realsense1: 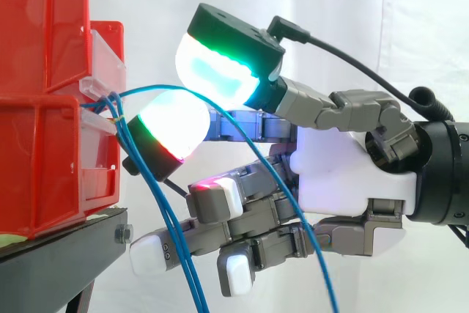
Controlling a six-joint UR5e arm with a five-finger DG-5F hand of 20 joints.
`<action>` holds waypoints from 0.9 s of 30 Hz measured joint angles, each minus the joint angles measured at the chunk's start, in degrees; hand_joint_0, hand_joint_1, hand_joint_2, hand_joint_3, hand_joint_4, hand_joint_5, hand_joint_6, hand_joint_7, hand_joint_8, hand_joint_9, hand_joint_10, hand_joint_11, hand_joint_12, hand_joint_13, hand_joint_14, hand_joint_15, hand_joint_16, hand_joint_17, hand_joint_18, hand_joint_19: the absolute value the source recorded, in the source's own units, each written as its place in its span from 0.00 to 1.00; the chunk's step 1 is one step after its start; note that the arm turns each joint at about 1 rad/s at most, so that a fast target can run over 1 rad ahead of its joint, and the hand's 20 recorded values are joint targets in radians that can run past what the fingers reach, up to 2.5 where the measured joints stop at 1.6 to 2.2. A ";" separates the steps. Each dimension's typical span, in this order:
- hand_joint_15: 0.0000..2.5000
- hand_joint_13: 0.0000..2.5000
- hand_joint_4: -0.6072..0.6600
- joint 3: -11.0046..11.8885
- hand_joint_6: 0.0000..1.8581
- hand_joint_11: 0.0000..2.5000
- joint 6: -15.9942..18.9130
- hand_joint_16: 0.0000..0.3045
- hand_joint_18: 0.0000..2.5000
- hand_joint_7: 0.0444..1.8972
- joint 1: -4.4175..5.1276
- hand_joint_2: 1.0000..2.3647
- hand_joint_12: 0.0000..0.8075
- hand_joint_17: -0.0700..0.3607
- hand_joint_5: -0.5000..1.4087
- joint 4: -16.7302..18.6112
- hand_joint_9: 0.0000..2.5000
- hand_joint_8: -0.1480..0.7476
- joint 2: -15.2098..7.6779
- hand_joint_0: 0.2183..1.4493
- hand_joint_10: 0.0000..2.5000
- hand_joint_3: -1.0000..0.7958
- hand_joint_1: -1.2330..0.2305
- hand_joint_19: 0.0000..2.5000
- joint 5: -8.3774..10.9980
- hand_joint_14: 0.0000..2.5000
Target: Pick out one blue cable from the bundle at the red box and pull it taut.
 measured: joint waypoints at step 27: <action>0.15 0.32 0.13 0.00 0.49 0.40 8.37 0.13 0.36 0.69 -0.25 0.02 0.35 0.37 0.20 -4.17 0.52 0.39 0.17 0.38 0.01 0.57 0.24 0.32 -0.12 0.01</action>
